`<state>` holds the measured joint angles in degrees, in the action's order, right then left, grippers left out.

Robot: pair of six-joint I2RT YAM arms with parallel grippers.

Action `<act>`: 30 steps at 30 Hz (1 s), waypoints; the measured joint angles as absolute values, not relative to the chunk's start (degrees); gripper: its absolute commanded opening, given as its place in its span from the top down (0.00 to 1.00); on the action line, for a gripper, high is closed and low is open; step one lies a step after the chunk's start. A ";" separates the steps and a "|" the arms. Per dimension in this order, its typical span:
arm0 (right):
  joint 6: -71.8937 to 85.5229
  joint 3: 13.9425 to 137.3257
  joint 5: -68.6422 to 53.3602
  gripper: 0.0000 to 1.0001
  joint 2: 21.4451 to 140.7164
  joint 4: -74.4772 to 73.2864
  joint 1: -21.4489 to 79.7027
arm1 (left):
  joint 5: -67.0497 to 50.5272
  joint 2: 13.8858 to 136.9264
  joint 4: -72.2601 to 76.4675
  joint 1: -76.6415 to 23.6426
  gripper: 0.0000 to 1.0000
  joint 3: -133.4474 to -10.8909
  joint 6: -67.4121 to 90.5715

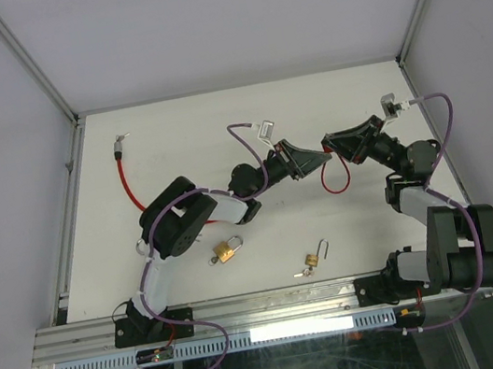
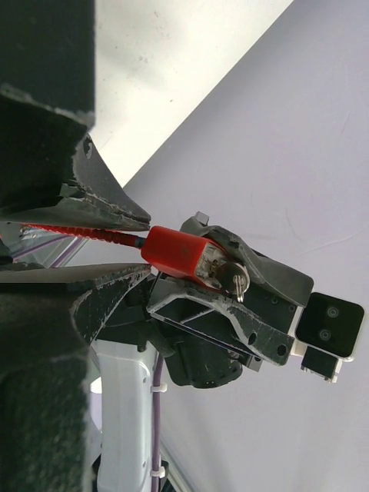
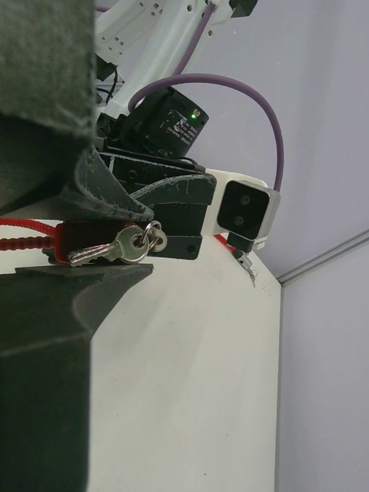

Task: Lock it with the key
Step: Lock the lock.

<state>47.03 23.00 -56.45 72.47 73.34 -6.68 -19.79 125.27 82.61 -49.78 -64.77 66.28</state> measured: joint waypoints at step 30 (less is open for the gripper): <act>47.07 22.81 -56.18 1.00 72.49 73.38 -6.66 | -23.51 124.92 82.35 -49.80 1.00 -63.35 64.01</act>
<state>47.07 22.81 -56.18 72.49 73.38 -6.66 -23.51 124.92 82.35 -49.80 -63.35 64.01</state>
